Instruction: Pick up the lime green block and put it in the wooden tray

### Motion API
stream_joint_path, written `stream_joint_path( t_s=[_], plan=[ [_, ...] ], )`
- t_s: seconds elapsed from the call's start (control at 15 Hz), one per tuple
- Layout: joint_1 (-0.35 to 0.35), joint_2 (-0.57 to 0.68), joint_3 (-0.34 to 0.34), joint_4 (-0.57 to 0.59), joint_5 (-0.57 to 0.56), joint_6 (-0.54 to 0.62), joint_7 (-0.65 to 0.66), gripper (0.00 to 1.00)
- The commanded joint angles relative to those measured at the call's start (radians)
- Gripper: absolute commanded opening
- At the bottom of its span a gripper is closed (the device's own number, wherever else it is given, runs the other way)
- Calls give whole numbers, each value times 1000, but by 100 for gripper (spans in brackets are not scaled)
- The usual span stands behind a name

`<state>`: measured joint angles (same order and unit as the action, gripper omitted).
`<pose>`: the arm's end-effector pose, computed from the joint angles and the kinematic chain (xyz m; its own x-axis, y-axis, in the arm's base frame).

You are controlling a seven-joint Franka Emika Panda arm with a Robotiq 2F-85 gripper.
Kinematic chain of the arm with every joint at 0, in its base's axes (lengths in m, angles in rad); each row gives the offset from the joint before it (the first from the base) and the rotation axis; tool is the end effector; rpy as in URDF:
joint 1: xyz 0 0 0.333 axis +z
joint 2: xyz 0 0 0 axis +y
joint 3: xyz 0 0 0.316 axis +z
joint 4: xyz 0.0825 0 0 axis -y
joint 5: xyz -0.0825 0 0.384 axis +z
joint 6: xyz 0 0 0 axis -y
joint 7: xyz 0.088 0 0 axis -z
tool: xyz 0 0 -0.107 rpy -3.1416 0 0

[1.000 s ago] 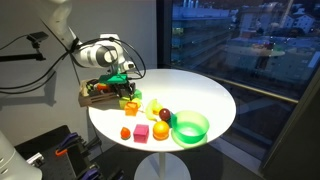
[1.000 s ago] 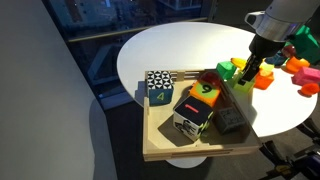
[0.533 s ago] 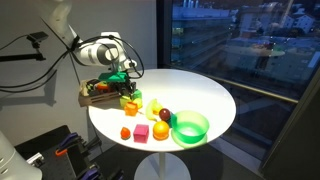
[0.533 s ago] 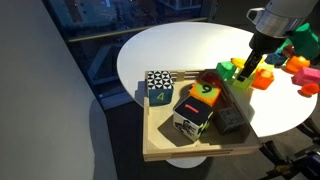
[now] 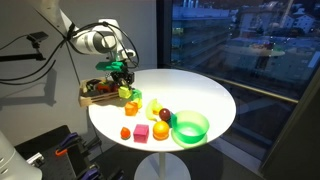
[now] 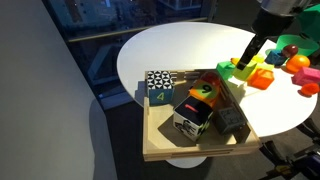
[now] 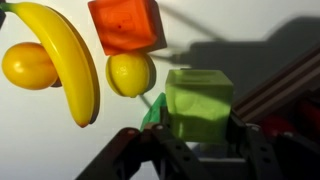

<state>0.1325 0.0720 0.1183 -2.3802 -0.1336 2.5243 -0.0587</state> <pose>0.4921 0.1276 0.2982 0.9122 0.4048 0.0642 0.3996 -0.9132 0.0803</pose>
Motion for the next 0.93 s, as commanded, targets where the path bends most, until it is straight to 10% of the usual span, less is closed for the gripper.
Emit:
stream_joint_path(
  t_s=[0.0, 0.87],
  plan=[
    [17, -46, 21, 24, 36, -48, 45, 30],
    [81, -23, 83, 110, 81, -7, 182, 30]
  ],
)
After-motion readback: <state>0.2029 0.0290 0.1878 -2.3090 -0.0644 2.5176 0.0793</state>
